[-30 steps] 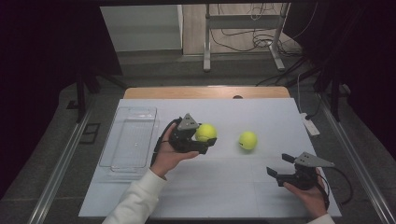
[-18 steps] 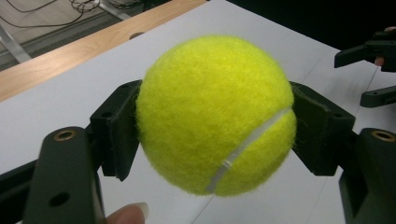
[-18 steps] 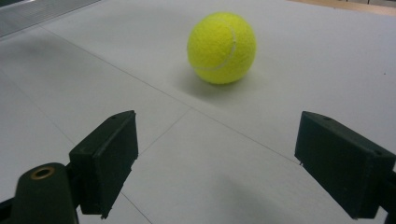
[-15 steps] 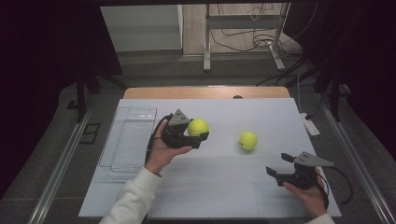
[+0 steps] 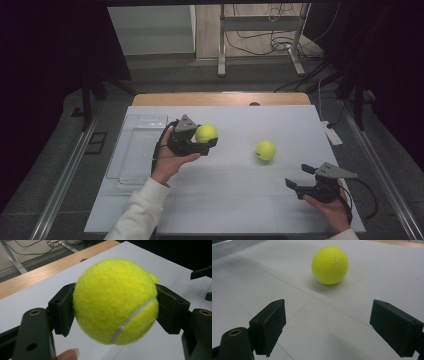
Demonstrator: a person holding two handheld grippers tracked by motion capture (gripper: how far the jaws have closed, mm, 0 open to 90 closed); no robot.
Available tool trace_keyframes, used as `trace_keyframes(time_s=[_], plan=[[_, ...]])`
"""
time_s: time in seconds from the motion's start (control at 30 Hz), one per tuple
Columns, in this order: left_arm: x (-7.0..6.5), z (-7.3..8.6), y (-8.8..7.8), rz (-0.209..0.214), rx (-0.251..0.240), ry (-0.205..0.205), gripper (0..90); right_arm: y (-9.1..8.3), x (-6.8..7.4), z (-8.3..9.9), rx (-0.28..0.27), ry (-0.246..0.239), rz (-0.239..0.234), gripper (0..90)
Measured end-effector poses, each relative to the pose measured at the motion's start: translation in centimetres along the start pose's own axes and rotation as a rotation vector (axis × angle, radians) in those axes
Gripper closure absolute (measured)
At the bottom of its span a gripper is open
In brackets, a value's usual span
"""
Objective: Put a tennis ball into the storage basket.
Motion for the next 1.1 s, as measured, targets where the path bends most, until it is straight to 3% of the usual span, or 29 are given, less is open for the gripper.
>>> trace_keyframes(time_s=[0.63, 1.1], plan=[[2.4, -0.6, -1.8, -0.062, -0.053, -0.037, 27.0, 0.0, 0.1, 0.0, 0.000, 0.002, 0.010, 13.9], [4.2, -0.4, -2.7, -0.109, -0.058, -0.059, 27.0, 0.2, 0.1, 0.1, 0.015, 0.008, 0.021, 13.9]])
Point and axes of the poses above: each handheld gripper's, and its own axes: y roughly forward along the jaws, z roughly out of its underside, x roughly to its left, the point moved 3 cm from there along y, roughly forward along the jaws, and after that the axes turned 7 degrees about -x, right-handed, at the moved point
